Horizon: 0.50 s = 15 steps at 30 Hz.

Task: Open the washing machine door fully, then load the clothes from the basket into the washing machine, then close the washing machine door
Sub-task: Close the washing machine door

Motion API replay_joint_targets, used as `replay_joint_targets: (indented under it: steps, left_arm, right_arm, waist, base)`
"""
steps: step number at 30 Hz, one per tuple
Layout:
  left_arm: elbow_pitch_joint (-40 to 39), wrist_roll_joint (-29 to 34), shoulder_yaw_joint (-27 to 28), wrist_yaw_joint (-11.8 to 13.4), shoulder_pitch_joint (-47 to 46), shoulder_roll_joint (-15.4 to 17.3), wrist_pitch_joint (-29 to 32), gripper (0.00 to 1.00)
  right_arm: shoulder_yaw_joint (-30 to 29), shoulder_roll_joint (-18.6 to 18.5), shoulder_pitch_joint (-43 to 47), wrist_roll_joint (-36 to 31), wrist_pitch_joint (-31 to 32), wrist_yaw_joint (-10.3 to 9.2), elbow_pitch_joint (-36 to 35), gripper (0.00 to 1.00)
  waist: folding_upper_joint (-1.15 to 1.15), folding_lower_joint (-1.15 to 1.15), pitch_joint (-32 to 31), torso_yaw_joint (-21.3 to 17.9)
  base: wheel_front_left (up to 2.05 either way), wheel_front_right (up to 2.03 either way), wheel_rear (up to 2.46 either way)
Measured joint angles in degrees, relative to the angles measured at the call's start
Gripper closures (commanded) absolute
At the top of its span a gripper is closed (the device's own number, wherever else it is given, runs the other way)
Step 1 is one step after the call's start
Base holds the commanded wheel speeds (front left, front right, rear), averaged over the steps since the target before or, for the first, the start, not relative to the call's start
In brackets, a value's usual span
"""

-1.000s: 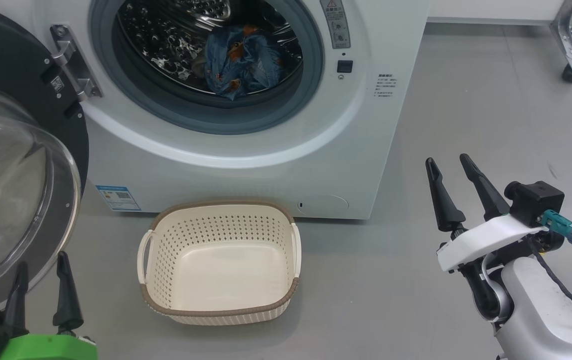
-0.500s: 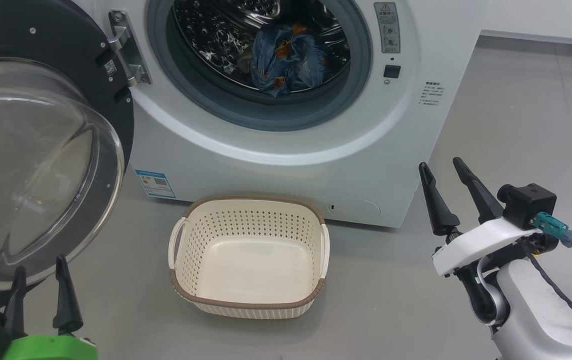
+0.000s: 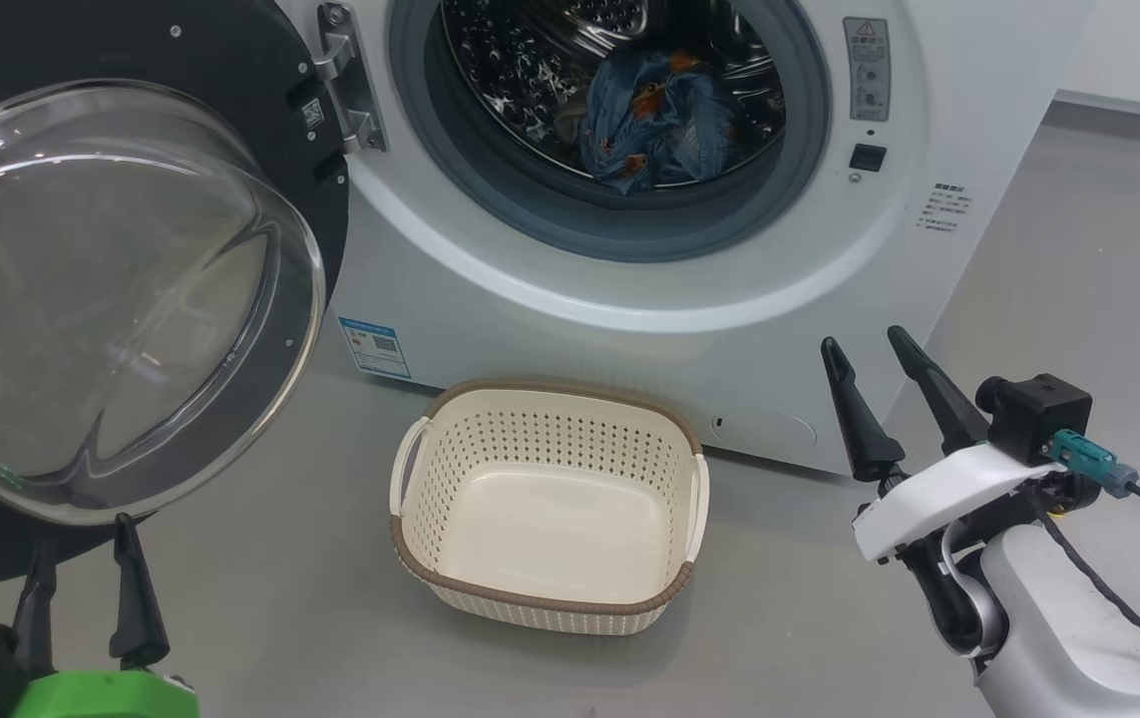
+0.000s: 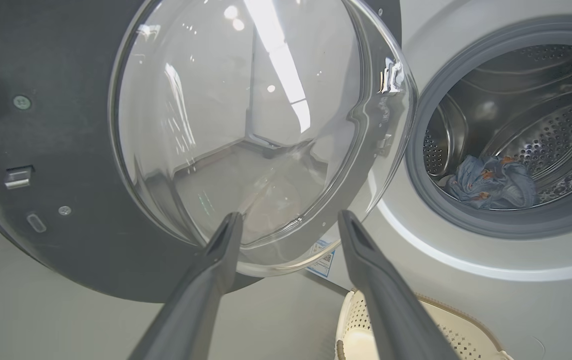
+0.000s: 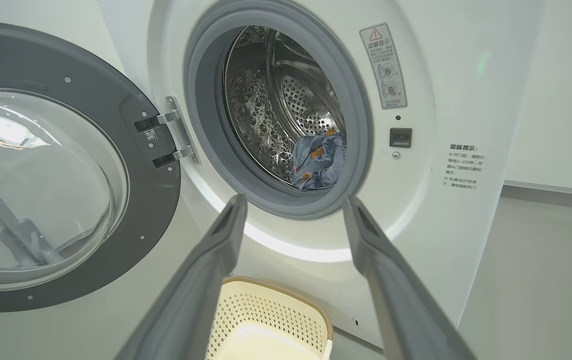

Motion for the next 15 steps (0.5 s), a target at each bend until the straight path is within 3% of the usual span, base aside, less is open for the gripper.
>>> replay_joint_targets:
  steps: [15]
  left_arm:
    - [0.26, 0.04, 1.27, 0.63, 0.05, -0.12, 0.00, 0.00]
  right_arm:
    - [2.23, 0.45, 0.03, 1.34, 0.00, 0.00, 0.44, 0.00]
  waist:
    - [0.00, 0.00, -1.91, 4.44]
  base:
    - [0.00, 0.00, 0.00]
